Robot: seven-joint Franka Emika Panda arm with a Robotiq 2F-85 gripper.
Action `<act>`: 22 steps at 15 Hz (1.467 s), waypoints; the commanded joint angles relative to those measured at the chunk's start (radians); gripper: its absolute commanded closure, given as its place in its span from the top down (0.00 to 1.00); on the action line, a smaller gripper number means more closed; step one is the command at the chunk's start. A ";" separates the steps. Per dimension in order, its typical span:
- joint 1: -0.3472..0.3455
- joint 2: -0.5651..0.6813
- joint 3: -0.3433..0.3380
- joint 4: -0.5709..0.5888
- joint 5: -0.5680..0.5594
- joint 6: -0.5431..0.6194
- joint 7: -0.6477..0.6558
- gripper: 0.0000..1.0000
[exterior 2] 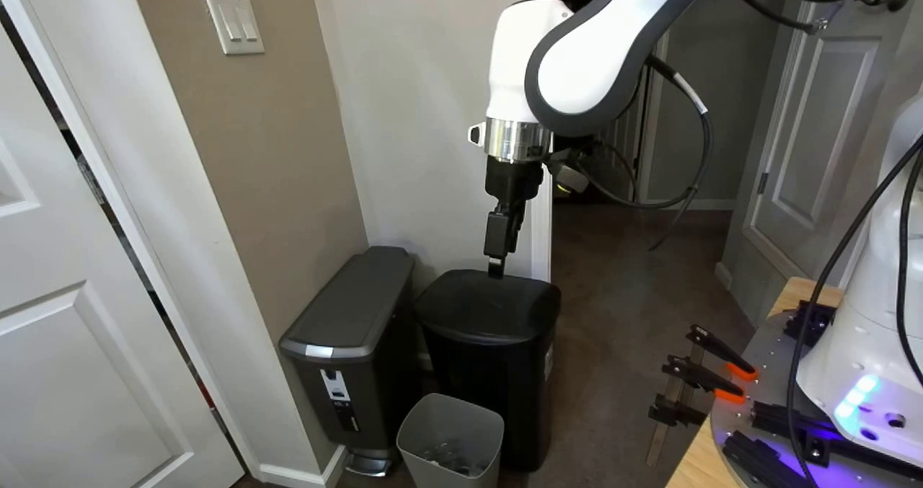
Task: Open the lid of the black bin
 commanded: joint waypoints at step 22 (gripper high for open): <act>-0.059 0.776 -0.044 0.595 -0.331 0.249 -0.113 1.00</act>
